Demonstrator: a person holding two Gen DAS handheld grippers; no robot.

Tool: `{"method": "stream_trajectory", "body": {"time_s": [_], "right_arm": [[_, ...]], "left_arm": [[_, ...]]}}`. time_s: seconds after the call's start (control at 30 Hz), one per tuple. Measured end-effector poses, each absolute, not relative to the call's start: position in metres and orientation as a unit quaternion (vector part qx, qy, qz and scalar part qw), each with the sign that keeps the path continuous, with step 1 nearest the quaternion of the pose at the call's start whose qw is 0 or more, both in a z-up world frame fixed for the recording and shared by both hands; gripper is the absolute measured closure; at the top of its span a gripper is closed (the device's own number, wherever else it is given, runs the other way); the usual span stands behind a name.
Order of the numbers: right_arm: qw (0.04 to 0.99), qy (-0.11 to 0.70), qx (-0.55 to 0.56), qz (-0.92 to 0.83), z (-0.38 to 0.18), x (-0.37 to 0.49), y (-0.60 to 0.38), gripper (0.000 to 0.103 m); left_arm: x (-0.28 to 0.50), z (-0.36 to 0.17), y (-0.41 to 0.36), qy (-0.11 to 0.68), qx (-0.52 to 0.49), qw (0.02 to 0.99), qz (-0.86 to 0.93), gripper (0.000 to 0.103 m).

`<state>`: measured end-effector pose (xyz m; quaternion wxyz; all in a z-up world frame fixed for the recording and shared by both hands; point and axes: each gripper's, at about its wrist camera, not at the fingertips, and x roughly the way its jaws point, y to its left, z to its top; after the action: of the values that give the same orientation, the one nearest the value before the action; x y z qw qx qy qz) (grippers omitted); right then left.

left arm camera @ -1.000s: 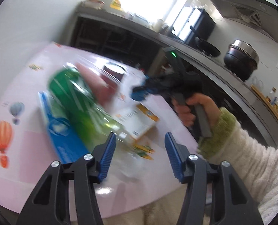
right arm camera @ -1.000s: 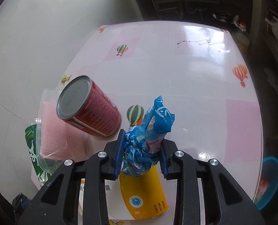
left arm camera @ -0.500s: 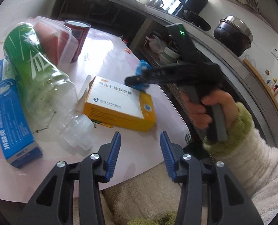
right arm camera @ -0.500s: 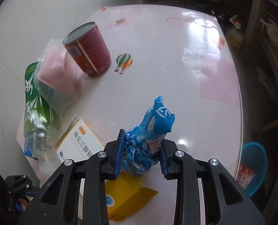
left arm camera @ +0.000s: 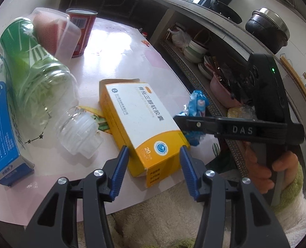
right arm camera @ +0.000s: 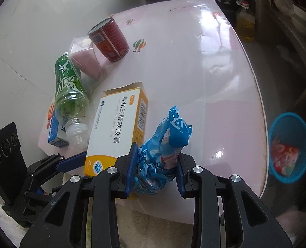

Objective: Collect trash
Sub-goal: 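Lift the blue bag with the right tool while the left tool grasps the yellow medicine box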

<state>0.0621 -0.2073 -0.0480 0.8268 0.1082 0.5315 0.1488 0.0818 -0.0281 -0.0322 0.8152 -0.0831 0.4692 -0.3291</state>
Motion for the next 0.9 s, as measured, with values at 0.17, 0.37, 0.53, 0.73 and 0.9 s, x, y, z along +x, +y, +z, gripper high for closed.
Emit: {"method": "stream_trajectory", "body": {"time_s": [0.17, 0.37, 0.53, 0.73, 0.9], "right_arm": [[0.819, 0.532, 0.161, 0.143, -0.054, 0.039, -0.226, 0.072], [0.836, 0.509, 0.182, 0.092, -0.053, 0.02, -0.249, 0.071], [0.849, 0.495, 0.17, 0.065, -0.054, 0.023, -0.257, 0.066], [0.857, 0.49, 0.151, 0.053, -0.059, 0.026, -0.256, 0.05], [0.86, 0.488, 0.141, 0.049, -0.058, 0.023, -0.26, 0.042]], "left_arm": [[0.082, -0.029, -0.041, 0.474, -0.063, 0.804, -0.354, 0.047], [0.086, -0.021, -0.05, 0.479, -0.05, 0.801, -0.356, 0.027], [0.086, -0.013, -0.073, 0.469, 0.003, 0.814, -0.343, 0.018], [0.088, -0.02, -0.102, 0.476, 0.058, 0.821, -0.31, 0.017], [0.088, -0.024, -0.112, 0.476, 0.088, 0.824, -0.294, 0.017]]}}
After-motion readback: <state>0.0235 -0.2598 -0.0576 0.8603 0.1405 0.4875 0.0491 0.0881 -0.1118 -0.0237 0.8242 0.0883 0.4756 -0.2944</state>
